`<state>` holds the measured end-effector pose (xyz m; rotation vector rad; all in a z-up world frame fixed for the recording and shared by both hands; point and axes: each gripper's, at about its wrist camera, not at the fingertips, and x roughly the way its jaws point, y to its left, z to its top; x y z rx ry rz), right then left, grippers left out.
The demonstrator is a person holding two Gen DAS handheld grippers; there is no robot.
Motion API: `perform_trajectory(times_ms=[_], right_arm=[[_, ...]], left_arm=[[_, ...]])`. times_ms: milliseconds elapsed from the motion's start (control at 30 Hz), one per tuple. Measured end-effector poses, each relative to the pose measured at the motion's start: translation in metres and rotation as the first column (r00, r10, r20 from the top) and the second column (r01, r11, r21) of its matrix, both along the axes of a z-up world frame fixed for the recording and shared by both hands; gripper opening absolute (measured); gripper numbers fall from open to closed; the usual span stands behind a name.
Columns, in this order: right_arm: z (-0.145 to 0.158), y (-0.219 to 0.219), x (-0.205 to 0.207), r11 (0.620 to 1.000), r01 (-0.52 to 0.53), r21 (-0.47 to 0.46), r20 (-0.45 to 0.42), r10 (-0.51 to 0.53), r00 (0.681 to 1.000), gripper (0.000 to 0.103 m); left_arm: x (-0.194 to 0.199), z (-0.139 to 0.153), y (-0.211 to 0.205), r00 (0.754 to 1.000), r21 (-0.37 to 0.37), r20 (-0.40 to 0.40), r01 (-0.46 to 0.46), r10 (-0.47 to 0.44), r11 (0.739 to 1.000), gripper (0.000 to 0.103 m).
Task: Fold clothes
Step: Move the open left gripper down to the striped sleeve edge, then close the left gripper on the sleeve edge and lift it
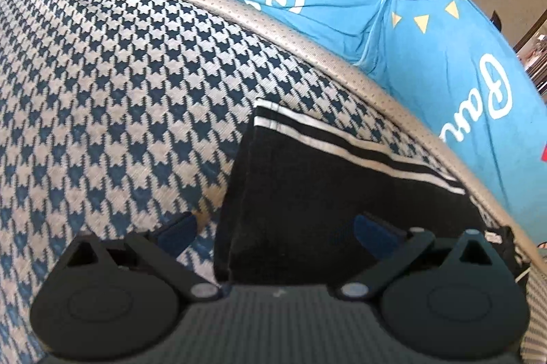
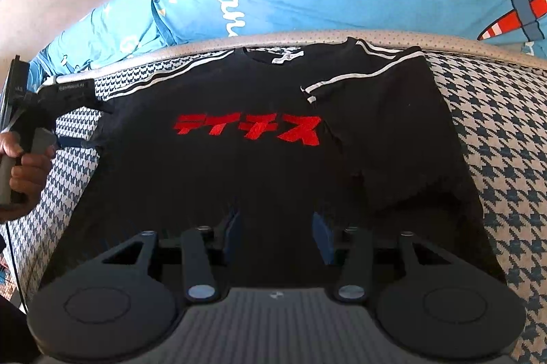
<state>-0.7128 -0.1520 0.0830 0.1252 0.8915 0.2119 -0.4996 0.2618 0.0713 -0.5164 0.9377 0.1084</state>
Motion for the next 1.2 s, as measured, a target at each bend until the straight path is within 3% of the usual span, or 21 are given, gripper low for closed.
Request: perform_trajectory(times_ms=[267,433,633,867,1033,1200], right_arm=[[-0.001,0.001,0.001,1.0,-0.004,-0.008,-0.006,0.004,1.0,0.047],[-0.001,0.001,0.001,1.0,-0.004,-0.01,-0.005,0.004,1.0,0.047],[-0.001,0.002,0.002,1.0,-0.005,-0.012,-0.007,0.005,1.0,0.047],[-0.002,0.003,0.002,1.0,-0.007,-0.018,-0.009,0.007,1.0,0.047],[-0.002,0.002,0.002,1.0,-0.008,-0.022,-0.008,0.008,1.0,0.047],[-0.002,0.002,0.002,1.0,-0.009,-0.023,-0.008,0.009,1.0,0.047]], left_arm=[[0.006,0.001,-0.01,0.999,0.005,0.031,0.044,-0.044,0.999,0.078],[0.003,0.002,-0.006,0.999,-0.002,0.047,0.019,-0.019,1.0,0.058],[-0.004,0.002,-0.002,0.998,-0.012,0.054,-0.023,0.023,1.0,0.056],[-0.002,0.003,-0.012,0.998,0.046,0.056,-0.029,0.027,0.999,0.056],[-0.001,0.004,-0.011,0.997,0.058,0.05,-0.063,0.06,0.996,0.029],[-0.001,0.005,-0.013,0.996,0.075,0.045,-0.082,0.079,0.994,0.02]])
